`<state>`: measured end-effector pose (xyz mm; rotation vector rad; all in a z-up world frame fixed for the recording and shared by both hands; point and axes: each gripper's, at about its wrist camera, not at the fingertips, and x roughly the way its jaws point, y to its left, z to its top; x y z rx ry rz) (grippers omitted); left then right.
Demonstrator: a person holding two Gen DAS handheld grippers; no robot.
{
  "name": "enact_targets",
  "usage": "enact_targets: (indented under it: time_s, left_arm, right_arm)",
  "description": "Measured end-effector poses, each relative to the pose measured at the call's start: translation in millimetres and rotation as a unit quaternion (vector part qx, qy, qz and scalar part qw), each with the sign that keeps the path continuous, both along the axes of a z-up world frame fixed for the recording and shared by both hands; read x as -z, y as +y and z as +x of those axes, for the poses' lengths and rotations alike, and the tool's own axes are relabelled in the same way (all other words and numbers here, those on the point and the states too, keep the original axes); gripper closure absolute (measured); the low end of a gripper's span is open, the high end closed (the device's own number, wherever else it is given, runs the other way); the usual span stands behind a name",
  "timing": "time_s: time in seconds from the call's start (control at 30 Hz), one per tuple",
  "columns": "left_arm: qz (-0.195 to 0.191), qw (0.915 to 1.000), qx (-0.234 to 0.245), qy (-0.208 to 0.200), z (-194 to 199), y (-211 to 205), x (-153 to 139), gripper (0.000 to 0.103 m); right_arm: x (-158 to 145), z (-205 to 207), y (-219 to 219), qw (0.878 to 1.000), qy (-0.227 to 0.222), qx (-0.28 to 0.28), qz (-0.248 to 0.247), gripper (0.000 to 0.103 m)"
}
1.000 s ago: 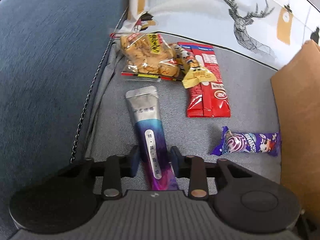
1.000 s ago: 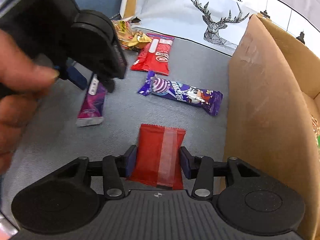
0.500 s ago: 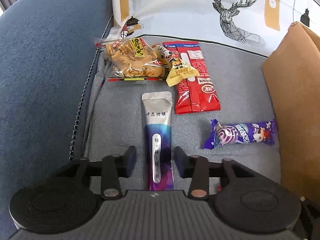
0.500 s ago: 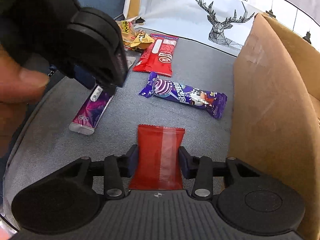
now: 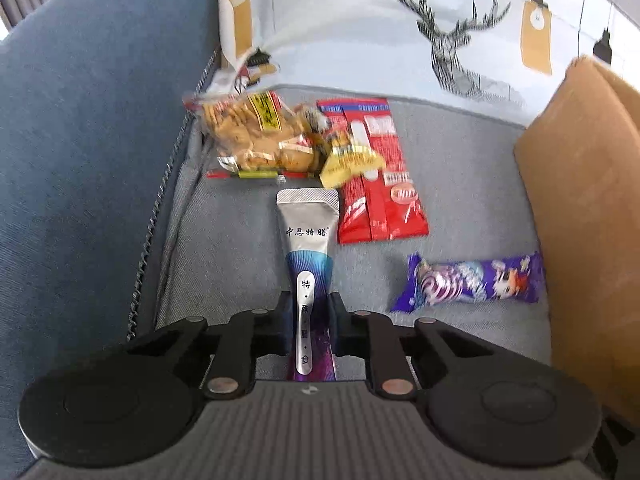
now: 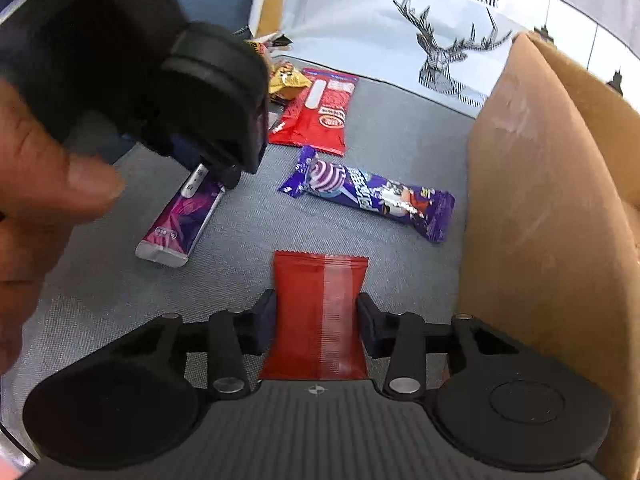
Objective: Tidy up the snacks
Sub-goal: 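Grasp the silver-purple tube with the left tool while the right tool grasps the red packet, then lift and carry the tube and red packet over the box with both tools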
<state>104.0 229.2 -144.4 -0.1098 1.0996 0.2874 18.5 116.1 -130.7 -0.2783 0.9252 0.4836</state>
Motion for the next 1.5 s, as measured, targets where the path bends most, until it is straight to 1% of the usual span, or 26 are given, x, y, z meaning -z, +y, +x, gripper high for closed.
enact_targets:
  time_s: [0.07, 0.3, 0.5, 0.6, 0.7, 0.83, 0.9, 0.97, 1.03, 1.13, 1.2, 1.27, 1.33, 1.43, 1.5]
  left_arm:
    - [-0.002, 0.9998, -0.007, -0.016, -0.8, 1.6, -9.5, 0.085]
    - [-0.016, 0.9968, -0.028, -0.073, -3.5, 5.0, -46.1, 0.086]
    - [-0.025, 0.991, -0.049, -0.122, -9.4, 6.8, -76.8, 0.086]
    - [-0.03, 0.9862, -0.059, -0.152, -13.6, 6.6, -92.5, 0.086]
    - [-0.035, 0.9776, -0.073, -0.195, -23.0, 3.8, -113.6, 0.086]
    - [-0.033, 0.9658, -0.076, -0.246, -42.5, -10.1, -145.0, 0.086]
    - [-0.03, 0.9635, -0.072, -0.256, -48.6, -20.1, -155.4, 0.086]
    - [-0.039, 0.9617, -0.074, -0.261, -55.4, -30.9, -160.8, 0.086]
    - [-0.041, 0.9619, -0.067, -0.262, -58.3, -45.0, -161.7, 0.086]
    - [-0.04, 0.9631, -0.037, -0.263, -58.1, -65.9, -157.8, 0.086]
    - [-0.046, 0.9656, -0.018, -0.256, -50.9, -75.7, -160.8, 0.086]
    - [-0.055, 0.9609, 0.001, -0.271, -48.0, -80.7, -164.7, 0.086]
    - [-0.049, 0.9589, 0.009, -0.28, -46.4, -87.9, -164.2, 0.086]
    - [-0.051, 0.9617, 0.015, -0.269, -45.7, -94.7, -155.7, 0.086]
    - [-0.054, 0.9616, 0.018, -0.269, -45.8, -98.3, -154.5, 0.086]
  right_arm:
    - [-7.0, -0.4, -0.8, 1.0, -0.009, 0.004, 0.009, 0.06]
    - [-47.8, -4.9, -2.8, 0.996, -0.077, 0.005, 0.042, 0.06]
    - [-72.5, -4.7, -10.4, 0.991, -0.119, 0.012, 0.058, 0.06]
    - [-88.3, -5.2, -15.5, 0.988, -0.14, 0.013, 0.07, 0.06]
    - [-112.1, -3.8, -26.0, 0.982, -0.169, 0.021, 0.083, 0.06]
    - [-142.1, 6.4, -49.7, 0.976, -0.188, 0.049, 0.101, 0.06]
    - [-152.0, 15.0, -67.1, 0.973, -0.189, 0.071, 0.113, 0.06]
    - [-155.9, 19.0, -83.3, 0.969, -0.196, 0.089, 0.12, 0.06]
    - [-154.4, 21.6, -98.5, 0.966, -0.204, 0.105, 0.116, 0.06]
    - [-147.3, 26.2, -118.6, 0.966, -0.194, 0.122, 0.116, 0.06]
    - [-149.0, 25.5, -130.3, 0.966, -0.192, 0.126, 0.12, 0.06]
    - [-152.0, 24.5, -138.4, 0.964, -0.206, 0.125, 0.113, 0.06]
    - [-153.2, 26.5, -145.6, 0.963, -0.214, 0.125, 0.11, 0.06]
    - [-154.9, 26.2, -157.6, 0.961, -0.219, 0.128, 0.107, 0.06]
    - [-156.1, 24.3, -164.0, 0.961, -0.221, 0.13, 0.104, 0.06]
